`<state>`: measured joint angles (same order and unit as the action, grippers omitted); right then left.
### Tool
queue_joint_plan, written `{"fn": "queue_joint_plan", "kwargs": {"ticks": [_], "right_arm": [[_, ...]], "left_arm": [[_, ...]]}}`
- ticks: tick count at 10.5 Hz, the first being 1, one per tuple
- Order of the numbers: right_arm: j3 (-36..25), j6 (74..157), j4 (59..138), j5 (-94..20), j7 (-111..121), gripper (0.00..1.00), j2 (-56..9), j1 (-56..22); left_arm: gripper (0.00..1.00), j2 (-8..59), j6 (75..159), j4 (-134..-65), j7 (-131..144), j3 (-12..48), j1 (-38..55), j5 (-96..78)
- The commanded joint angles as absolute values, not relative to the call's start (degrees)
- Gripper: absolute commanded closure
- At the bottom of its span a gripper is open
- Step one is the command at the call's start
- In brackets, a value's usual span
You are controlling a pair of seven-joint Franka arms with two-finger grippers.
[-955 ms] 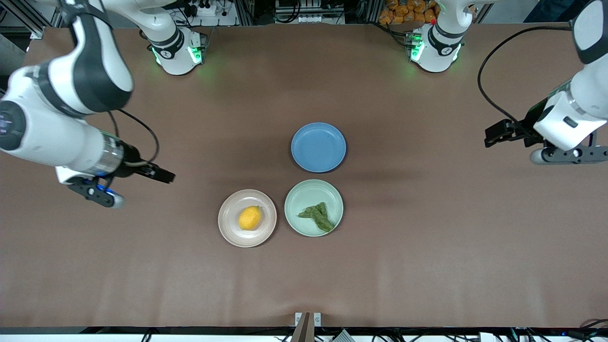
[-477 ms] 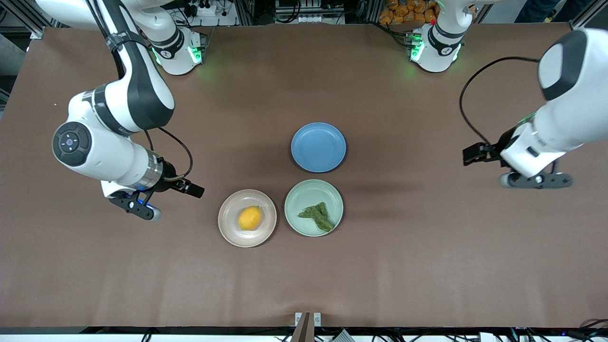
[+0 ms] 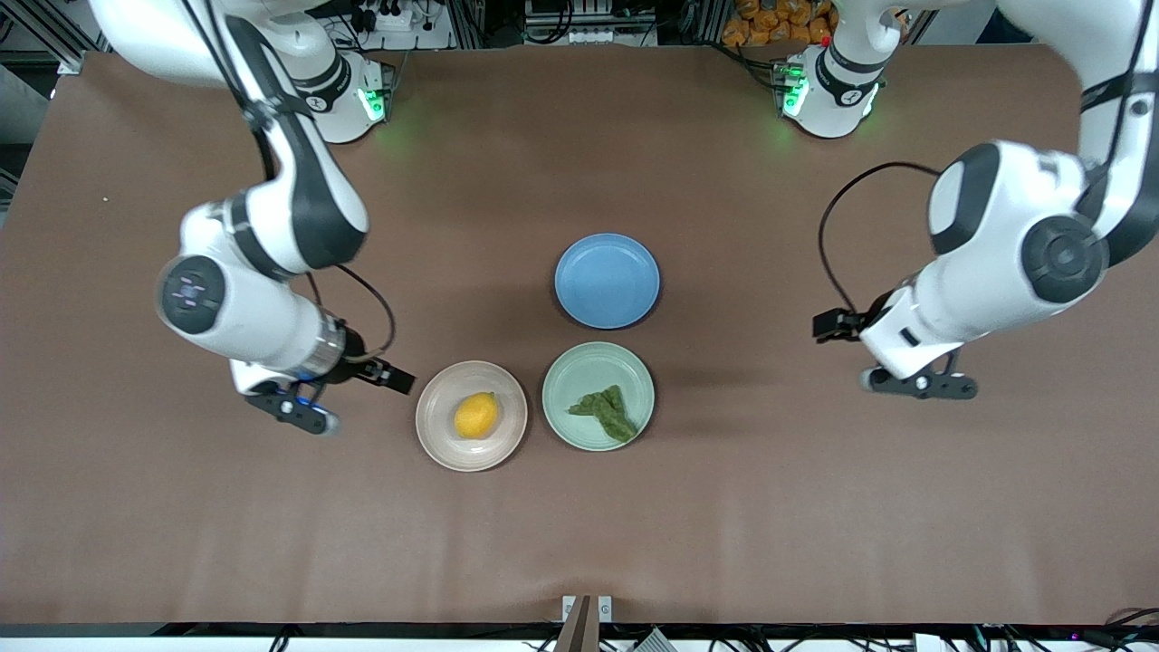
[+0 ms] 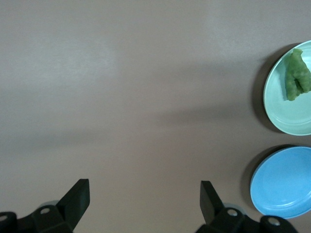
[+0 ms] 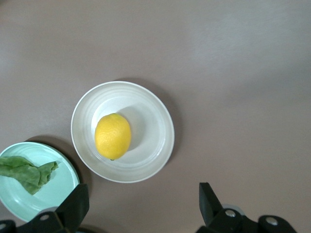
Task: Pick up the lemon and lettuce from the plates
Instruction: 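Move the right gripper toward the lemon while the left gripper approaches the lettuce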
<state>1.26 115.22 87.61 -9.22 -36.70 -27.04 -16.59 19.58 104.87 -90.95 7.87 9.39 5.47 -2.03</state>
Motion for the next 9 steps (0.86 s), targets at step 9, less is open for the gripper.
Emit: {"fn": "queue_joint_plan", "kwargs": {"ticks": [9], "right_arm": [[0.8,133.3,86.8,-9.1,-37.4,0.0,-38.1,-21.5]], "left_arm": [[0.0,33.5,124.8,-89.2,25.8,9.4,20.0,-4.5]]}}
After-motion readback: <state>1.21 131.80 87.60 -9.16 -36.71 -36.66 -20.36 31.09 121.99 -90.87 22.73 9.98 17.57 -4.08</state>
